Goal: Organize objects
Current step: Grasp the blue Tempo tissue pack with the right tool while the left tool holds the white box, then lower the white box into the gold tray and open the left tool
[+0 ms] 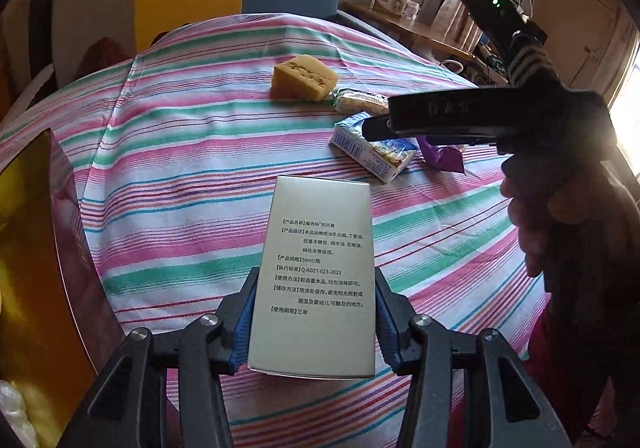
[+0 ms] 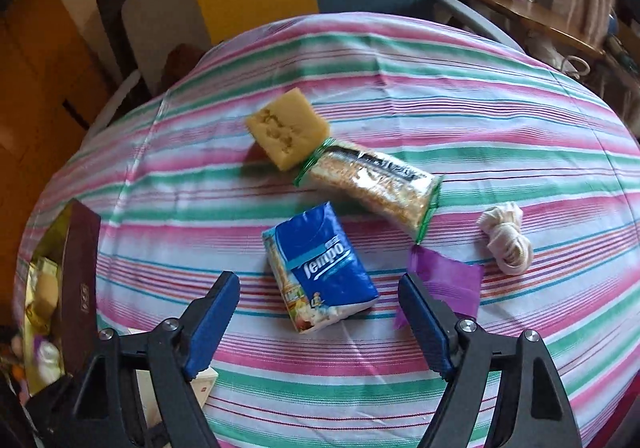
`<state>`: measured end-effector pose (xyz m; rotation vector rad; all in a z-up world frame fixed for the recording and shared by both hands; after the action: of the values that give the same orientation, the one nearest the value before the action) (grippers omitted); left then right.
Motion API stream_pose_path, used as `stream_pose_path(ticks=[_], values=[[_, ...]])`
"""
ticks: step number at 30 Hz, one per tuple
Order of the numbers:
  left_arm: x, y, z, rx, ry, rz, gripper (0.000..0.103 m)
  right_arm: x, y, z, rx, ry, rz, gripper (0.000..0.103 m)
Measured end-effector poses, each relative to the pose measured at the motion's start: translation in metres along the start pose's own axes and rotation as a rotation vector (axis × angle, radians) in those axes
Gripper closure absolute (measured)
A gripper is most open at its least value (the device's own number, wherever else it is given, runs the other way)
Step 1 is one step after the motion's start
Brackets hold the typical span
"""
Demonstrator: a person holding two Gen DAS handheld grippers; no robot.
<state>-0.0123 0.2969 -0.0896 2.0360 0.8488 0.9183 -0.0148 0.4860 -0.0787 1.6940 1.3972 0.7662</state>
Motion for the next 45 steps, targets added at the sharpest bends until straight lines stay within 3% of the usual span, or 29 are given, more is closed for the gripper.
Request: stream_pose_path(ticks=[10, 12, 13, 17, 22, 29, 35, 41, 45], values=[[-0.004, 0.000, 0.002, 0.011, 0.017, 0.021, 0.053, -0.007, -0.041, -0.014, -0.070, 0.137, 0.080, 0.008], [-0.005, 0.001, 0.003, 0.016, 0.019, 0.020, 0.053, -0.005, -0.046, -0.015, -0.076, 0.146, 0.070, 0.022], [-0.005, 0.002, 0.003, 0.018, 0.024, 0.018, 0.053, -0.006, -0.048, -0.015, -0.091, 0.150, 0.047, 0.049], [-0.004, 0.010, 0.004, 0.034, 0.030, 0.015, 0.053, -0.019, -0.049, -0.014, -0.095, 0.209, 0.013, 0.050], [0.006, 0.034, 0.009, 0.063, 0.007, 0.033, 0.053, -0.012, -0.050, -0.012, -0.099, 0.176, -0.025, 0.050], [-0.004, 0.075, 0.008, 0.116, 0.051, 0.057, 0.053, -0.014, -0.048, -0.008, -0.070, 0.216, 0.000, 0.050], [-0.051, 0.119, -0.008, 0.191, 0.178, 0.055, 0.052, -0.017, -0.045, -0.006, -0.069, 0.246, 0.034, 0.050], [-0.159, 0.134, -0.029, 0.218, 0.455, -0.028, 0.053, -0.019, -0.044, -0.006, -0.076, 0.254, 0.040, 0.050], [-0.214, 0.128, -0.030, 0.197, 0.650, -0.012, 0.053, -0.018, -0.043, -0.007, -0.076, 0.258, 0.044, 0.050]])
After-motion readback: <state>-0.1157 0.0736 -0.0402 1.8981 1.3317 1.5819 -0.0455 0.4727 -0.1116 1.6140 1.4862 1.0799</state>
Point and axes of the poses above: each gripper's, at about its wrist camera, not at the fingertips, and y roughly against the way its jaws point, x to its right, z to its underside, the point moved 3 cm from there along -y, roughly the way its jaws point, and after that the axes turned 15 degrees about y, right-handed, at the moved point
